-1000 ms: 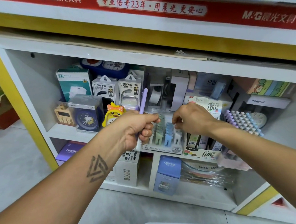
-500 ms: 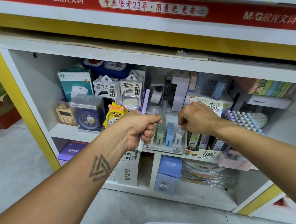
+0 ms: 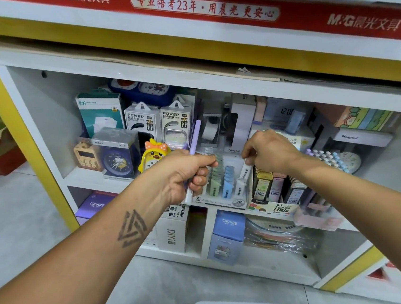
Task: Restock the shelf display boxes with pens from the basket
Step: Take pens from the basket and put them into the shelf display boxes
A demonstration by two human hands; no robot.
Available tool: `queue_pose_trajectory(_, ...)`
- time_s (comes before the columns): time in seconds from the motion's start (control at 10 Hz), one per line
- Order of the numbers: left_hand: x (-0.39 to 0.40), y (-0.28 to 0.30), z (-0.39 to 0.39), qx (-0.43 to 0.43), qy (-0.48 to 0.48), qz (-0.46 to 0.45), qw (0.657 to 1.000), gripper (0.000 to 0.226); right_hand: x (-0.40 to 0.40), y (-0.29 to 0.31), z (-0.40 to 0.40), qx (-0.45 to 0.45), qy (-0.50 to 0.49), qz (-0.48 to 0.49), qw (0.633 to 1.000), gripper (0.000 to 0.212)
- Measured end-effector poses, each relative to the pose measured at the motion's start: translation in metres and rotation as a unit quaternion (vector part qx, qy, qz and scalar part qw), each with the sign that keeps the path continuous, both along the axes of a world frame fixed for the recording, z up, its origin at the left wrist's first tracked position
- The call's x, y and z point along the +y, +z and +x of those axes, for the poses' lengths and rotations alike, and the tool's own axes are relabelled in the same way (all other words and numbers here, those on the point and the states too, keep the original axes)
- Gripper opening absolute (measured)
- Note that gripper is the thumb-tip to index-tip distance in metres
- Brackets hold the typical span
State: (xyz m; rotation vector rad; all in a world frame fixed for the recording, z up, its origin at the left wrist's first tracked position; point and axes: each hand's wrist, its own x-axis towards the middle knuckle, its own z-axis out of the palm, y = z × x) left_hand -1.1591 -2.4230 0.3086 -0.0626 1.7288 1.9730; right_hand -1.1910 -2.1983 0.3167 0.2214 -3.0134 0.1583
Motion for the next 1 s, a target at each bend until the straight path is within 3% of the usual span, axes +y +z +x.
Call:
queue_pose_trajectory(0.2,0.000,0.001,0.002,0.003,0.001,-0.005,1.000,0.017,-0.009,-0.016,0.005,-0.001,0.054,0.064,0.996,0.008)
queue_pose_trajectory(0.6,-0.003,0.002,0.003,0.002,-0.001,-0.004,1.000,0.016,-0.012,-0.015,0.005,0.019,0.074,0.092,0.993,0.007)
queue_pose_trajectory(1.0,-0.003,0.004,0.003,0.007,-0.002,0.004,1.000,0.017,-0.009,-0.016,0.009,-0.030,0.059,0.040,0.997,0.009)
